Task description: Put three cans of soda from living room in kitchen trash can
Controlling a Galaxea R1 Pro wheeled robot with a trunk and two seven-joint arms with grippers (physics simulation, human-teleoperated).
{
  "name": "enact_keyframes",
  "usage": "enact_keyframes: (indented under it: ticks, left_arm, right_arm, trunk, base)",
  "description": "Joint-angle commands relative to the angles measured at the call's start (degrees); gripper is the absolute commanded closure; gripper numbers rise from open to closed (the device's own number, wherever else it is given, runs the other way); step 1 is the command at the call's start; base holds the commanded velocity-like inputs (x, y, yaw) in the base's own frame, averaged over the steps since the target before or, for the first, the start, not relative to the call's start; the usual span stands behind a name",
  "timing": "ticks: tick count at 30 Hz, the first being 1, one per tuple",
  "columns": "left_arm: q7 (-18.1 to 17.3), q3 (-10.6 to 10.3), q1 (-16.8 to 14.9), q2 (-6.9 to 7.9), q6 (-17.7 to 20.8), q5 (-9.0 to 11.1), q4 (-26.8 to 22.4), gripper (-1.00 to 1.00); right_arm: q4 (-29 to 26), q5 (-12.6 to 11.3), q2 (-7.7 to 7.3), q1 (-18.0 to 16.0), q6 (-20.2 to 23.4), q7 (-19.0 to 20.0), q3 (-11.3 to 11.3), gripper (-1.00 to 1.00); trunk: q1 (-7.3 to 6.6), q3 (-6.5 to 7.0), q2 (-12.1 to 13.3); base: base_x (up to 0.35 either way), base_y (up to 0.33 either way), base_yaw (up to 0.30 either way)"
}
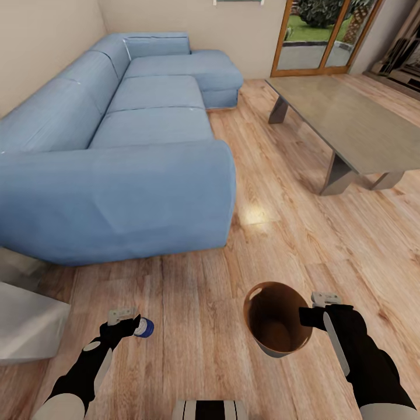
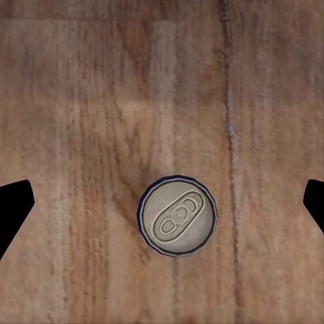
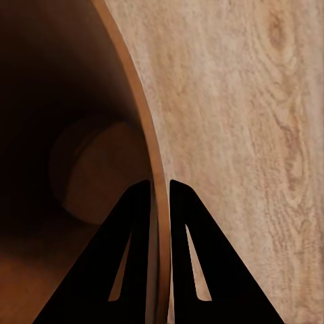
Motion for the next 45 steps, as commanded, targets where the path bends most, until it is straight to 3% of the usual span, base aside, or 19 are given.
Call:
enact_keyframes:
  ticks: [1, 19, 45]
  left_arm:
    - [0.0, 0.0, 0.0, 0.0, 0.0, 0.0, 0.0, -1.0]
    - [0.0, 0.0, 0.0, 0.02, 0.0, 0.0, 0.0, -1.0]
    - [-0.05, 0.0, 0.0, 0.01, -0.04, 0.0, 0.0, -1.0]
  right_arm:
    - [0.0, -0.79, 0.01, -0.01, 0.0, 0.32, 0.01, 1.0]
    - [-4.25, -0.79, -0.05, -0.42, 0.0, 0.33, -0.04, 1.0]
    - [-5.22, -0.79, -0.08, -2.51, 0.03, 0.41, -0.08, 1.0]
  trunk:
    - [0.0, 0.0, 0.0]
    - [3.73, -3.06, -6.82]
    - [9.44, -7.72, -17.25]
  base:
    - [0.0, 0.0, 0.0]
    - [0.0, 0.0, 0.0]
    - [0.0, 0.0, 0.0]
